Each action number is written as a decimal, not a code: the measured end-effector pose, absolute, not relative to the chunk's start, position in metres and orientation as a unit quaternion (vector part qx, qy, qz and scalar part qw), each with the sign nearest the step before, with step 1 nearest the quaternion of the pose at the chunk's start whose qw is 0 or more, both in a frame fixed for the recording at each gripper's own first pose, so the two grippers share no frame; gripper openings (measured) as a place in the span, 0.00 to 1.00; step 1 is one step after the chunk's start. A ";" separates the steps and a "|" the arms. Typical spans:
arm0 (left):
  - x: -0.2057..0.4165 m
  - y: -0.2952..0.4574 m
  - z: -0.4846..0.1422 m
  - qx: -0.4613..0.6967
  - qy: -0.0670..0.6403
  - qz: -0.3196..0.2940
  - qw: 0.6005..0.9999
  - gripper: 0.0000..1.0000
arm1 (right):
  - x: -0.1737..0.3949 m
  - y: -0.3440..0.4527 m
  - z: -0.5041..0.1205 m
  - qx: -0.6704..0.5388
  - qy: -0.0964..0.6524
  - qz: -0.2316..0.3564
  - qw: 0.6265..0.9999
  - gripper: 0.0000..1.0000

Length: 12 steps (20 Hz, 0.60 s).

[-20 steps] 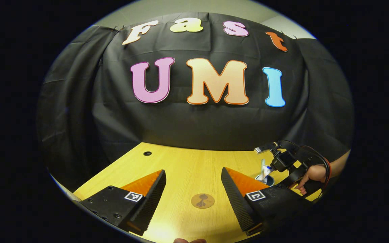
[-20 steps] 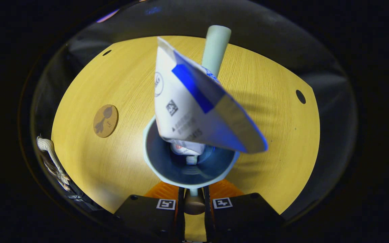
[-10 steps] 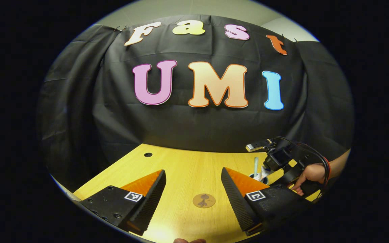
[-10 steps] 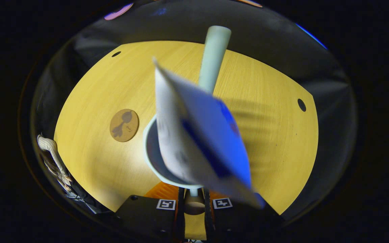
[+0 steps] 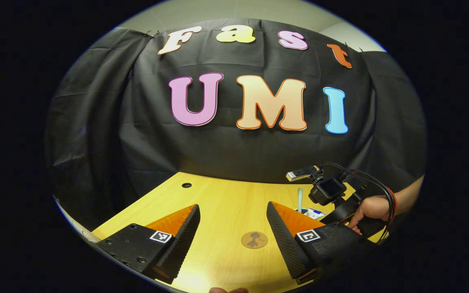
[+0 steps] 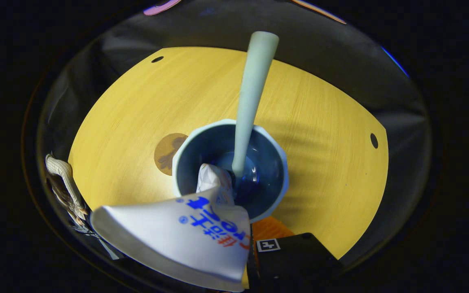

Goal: Put the toothbrush and toothpaste on the desktop into the cup, then pick up the cup and place it on the coaster on the desktop.

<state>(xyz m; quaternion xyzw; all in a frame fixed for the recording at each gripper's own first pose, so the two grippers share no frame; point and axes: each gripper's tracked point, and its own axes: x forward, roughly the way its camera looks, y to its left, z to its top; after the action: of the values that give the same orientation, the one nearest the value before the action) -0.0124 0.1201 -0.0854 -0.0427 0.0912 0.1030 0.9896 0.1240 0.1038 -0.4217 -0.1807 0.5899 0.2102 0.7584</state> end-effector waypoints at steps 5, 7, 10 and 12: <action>-0.019 0.136 -0.086 -0.044 0.093 0.117 0.988 0.95 | 0.124 0.133 -0.418 -0.193 0.581 0.232 0.755 0.25; -0.022 0.142 -0.086 -0.041 0.093 0.121 0.987 0.95 | 0.120 0.145 -0.421 -0.198 0.583 0.239 0.751 0.25; -0.025 0.150 -0.087 -0.038 0.093 0.127 0.987 0.95 | 0.111 0.167 -0.427 -0.205 0.585 0.248 0.745 0.25; -0.028 0.155 -0.088 -0.038 0.095 0.130 0.986 0.95 | 0.111 0.176 -0.432 -0.209 0.586 0.251 0.742 0.25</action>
<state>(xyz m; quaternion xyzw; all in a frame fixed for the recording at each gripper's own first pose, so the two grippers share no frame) -0.0278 0.1554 -0.0884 -0.0382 0.0947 0.1299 0.9863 0.1107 0.1761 -0.4325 -0.2090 0.5857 0.2508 0.7419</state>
